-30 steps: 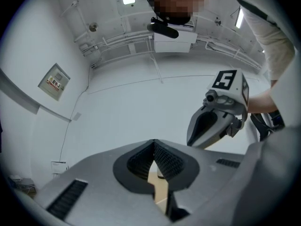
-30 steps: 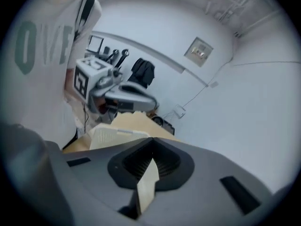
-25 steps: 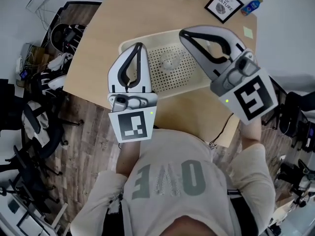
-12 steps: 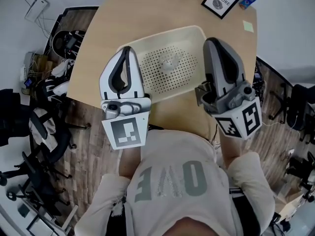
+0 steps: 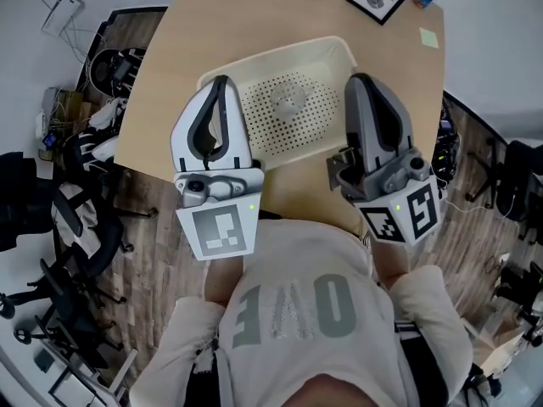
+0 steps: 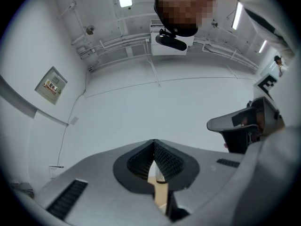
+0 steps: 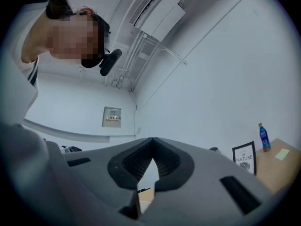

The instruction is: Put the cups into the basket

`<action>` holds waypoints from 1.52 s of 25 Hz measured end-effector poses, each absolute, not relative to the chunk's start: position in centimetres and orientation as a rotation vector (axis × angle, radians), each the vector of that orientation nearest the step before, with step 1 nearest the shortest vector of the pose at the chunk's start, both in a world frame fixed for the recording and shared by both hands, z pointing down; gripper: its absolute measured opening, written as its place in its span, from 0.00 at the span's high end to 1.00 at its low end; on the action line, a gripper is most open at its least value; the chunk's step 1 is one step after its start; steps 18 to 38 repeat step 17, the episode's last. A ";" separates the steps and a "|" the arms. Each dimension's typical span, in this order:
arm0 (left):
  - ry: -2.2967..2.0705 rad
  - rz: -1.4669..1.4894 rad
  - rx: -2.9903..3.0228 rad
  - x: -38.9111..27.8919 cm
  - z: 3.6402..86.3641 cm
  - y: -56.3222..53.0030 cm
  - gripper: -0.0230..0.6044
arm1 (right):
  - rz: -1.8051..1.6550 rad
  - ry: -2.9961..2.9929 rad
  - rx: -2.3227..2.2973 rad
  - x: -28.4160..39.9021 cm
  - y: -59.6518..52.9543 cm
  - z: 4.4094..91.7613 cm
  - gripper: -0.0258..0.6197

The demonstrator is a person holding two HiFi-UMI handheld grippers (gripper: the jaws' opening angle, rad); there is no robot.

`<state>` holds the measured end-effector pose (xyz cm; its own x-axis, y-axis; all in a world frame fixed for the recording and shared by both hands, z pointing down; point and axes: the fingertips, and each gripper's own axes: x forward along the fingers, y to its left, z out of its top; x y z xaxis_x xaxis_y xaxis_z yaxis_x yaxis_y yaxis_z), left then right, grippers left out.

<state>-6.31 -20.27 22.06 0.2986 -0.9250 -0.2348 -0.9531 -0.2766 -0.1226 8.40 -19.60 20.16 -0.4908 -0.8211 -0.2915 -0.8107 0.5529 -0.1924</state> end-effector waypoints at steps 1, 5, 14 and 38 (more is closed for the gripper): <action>1.719 0.170 -2.330 -6.2 22.1 -20.3 0.96 | -0.043 2.448 -1.340 8.4 -19.6 20.2 0.96; 1.707 0.173 -2.341 -5.6 22.1 -20.1 0.95 | -0.047 2.450 -1.343 8.7 -19.6 20.4 0.96; 1.701 0.170 -2.348 -5.4 22.2 -20.0 0.96 | -0.029 2.461 -1.370 9.4 -19.9 20.4 0.96; 1.705 0.173 -2.348 -5.5 22.1 -19.8 0.95 | -0.015 2.466 -1.375 9.4 -19.9 20.4 0.96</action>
